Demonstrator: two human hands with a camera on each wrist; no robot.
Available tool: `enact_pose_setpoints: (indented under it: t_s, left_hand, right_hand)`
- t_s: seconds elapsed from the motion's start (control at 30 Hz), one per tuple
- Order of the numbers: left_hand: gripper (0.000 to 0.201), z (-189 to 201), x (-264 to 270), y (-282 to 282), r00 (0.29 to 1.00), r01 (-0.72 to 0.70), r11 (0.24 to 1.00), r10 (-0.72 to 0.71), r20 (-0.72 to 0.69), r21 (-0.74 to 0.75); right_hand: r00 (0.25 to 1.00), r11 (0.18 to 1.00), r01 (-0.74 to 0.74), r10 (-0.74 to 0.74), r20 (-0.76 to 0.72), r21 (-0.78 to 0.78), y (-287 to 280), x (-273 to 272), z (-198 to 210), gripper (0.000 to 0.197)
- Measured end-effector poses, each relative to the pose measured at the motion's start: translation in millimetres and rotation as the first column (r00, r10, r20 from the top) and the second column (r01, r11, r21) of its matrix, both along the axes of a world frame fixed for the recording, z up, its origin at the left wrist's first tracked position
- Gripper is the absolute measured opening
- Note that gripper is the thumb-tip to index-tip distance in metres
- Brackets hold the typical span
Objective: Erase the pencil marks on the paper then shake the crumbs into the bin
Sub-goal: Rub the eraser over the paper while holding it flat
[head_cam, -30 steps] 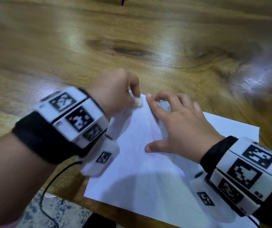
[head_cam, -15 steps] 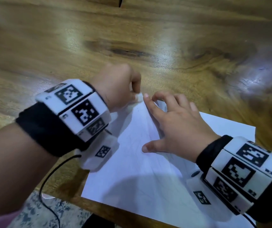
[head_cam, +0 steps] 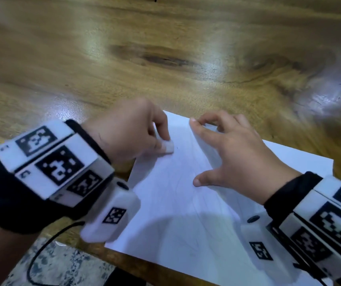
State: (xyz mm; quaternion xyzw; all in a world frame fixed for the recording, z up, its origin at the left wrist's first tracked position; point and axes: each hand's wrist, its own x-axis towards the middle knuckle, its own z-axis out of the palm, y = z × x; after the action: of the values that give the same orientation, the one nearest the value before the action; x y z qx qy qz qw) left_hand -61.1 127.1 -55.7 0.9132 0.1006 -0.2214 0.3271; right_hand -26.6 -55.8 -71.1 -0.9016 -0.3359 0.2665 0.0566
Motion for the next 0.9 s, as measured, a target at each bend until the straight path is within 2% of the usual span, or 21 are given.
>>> enact_pose_setpoints:
  t_s: [0.1, 0.23, 0.3, 0.37, 0.43, 0.53, 0.63, 0.77, 0.83, 0.9]
  left_hand:
    - [0.011, -1, 17, -3, 0.988, -0.067, 0.995, 0.056, 0.144, 0.075]
    - [0.008, -6, 27, -17, 0.978, -0.061, 0.994, 0.041, 0.204, 0.095]
    - [0.01, -6, 16, -17, 0.985, 0.022, 0.994, -0.041, 0.169, 0.111]
    - [0.014, -2, 0, -15, 0.987, 0.148, 0.984, -0.154, 0.047, 0.099]
    - [0.014, 1, -4, -12, 0.985, 0.173, 0.982, -0.171, -0.023, 0.078]
    - [0.011, 3, 22, -13, 0.991, 0.073, 0.992, -0.083, 0.101, 0.099]
    - [0.011, 4, 33, -19, 0.981, 0.096, 0.986, -0.117, 0.157, 0.132]
    - [0.014, 1, -9, -19, 0.946, 0.325, 0.938, -0.324, -0.026, 0.117]
    - [0.012, 0, -7, -17, 0.959, 0.284, 0.954, -0.282, -0.034, 0.097]
    - [0.012, 1, 16, -16, 0.981, 0.17, 0.977, -0.181, 0.077, 0.125]
  right_hand:
    - [1.0, 1.0, -0.007, 0.007, 0.015, -0.008, 1, -1, -1, 0.108]
    - [1.0, 1.0, -0.012, 0.013, 0.027, -0.023, 1, -2, 0, 0.108]
    - [0.999, 0.999, -0.018, 0.019, 0.026, -0.033, 0, -3, 1, 0.107]
    - [0.999, 0.999, -0.024, 0.025, 0.025, -0.034, -1, -3, 1, 0.107]
    - [0.999, 0.999, -0.024, 0.025, 0.021, -0.029, -1, -3, 0, 0.106]
    - [1.0, 1.0, -0.015, 0.016, 0.021, -0.021, -1, -3, 1, 0.106]
    - [1.0, 0.999, -0.021, 0.021, 0.023, -0.031, 0, -3, 2, 0.106]
    - [0.999, 0.999, -0.026, 0.027, 0.032, -0.027, -1, -3, 1, 0.106]
    - [0.999, 0.999, -0.026, 0.026, 0.031, -0.025, -1, -3, 1, 0.106]
    - [0.999, 1.0, -0.016, 0.017, 0.027, -0.021, -1, -3, 1, 0.105]
